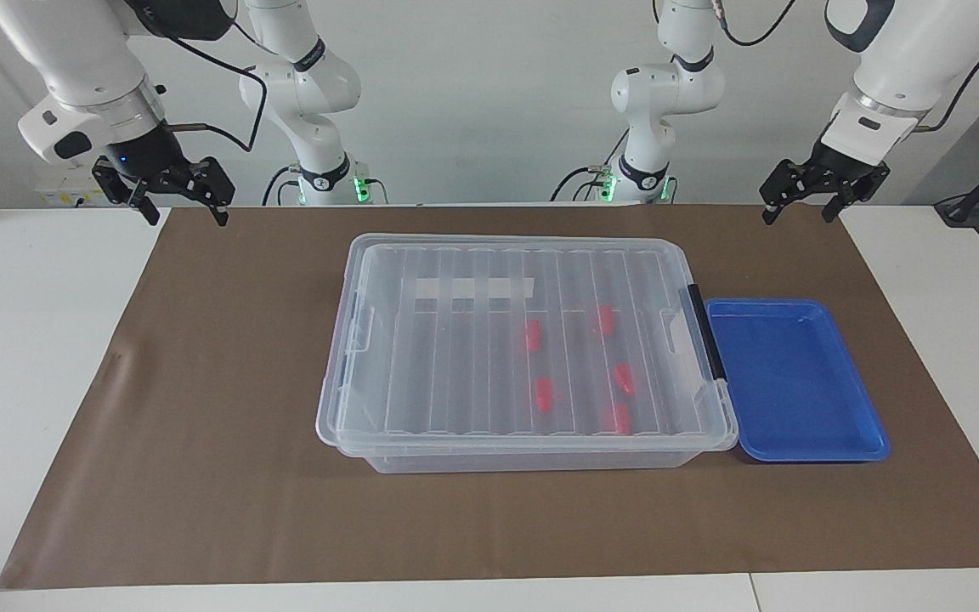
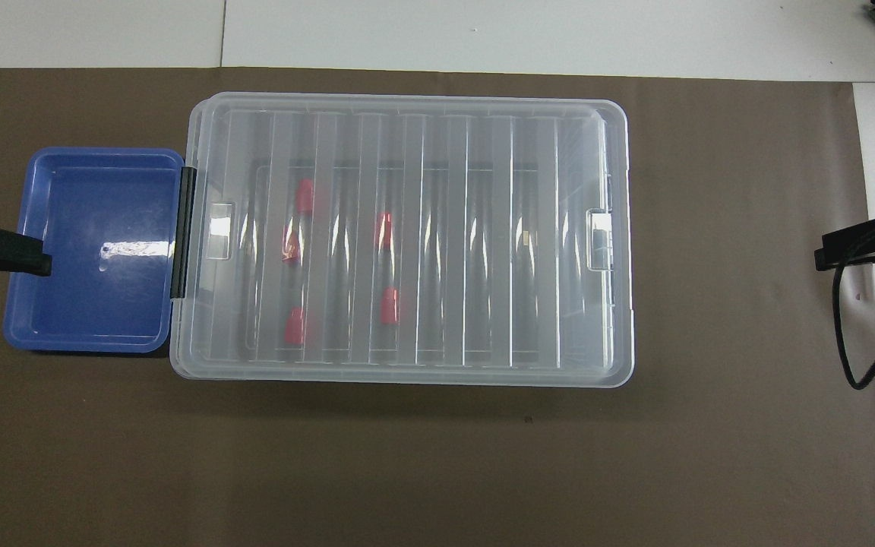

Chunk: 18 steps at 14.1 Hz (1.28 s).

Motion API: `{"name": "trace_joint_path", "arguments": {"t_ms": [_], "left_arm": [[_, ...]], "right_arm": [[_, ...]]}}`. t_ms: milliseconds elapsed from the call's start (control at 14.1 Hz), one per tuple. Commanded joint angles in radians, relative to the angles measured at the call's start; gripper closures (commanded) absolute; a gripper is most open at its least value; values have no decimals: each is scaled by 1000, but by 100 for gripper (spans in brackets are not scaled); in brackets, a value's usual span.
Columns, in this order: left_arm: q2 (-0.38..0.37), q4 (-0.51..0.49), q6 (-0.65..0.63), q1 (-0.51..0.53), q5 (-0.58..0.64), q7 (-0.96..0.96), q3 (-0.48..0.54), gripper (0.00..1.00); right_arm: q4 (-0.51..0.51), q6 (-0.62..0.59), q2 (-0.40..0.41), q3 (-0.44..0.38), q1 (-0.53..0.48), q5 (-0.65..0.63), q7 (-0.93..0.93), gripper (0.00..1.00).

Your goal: Place red block in blue tray from box

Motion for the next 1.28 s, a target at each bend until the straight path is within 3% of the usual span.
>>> {"name": "trace_joint_path", "arguments": {"t_ms": [0,142,356,783,1067,1209], "left_arm": [[-13,-9,4,6,1,11,2,0],[-13,-9,10,7,1,8,2,0],[-13,-9,12,16,-1,2,2,0],[-11,-8,22,16,-1,16,2,0],[-11,-9,22,16,-1,6,2,0],[-11,-9,28,16,1,-10,2,0]], "right_arm": [[-7,18,-12,5,-3,16,22,0],[-7,21,-12,6,0,16,27,0],[-99,128,-31,8,14,14,24,0],[-128,316,75,12,113,45,25,0],[-246,514,109,15,159,48,27,0],[-245,544,145,19,172,49,36,0]]}}
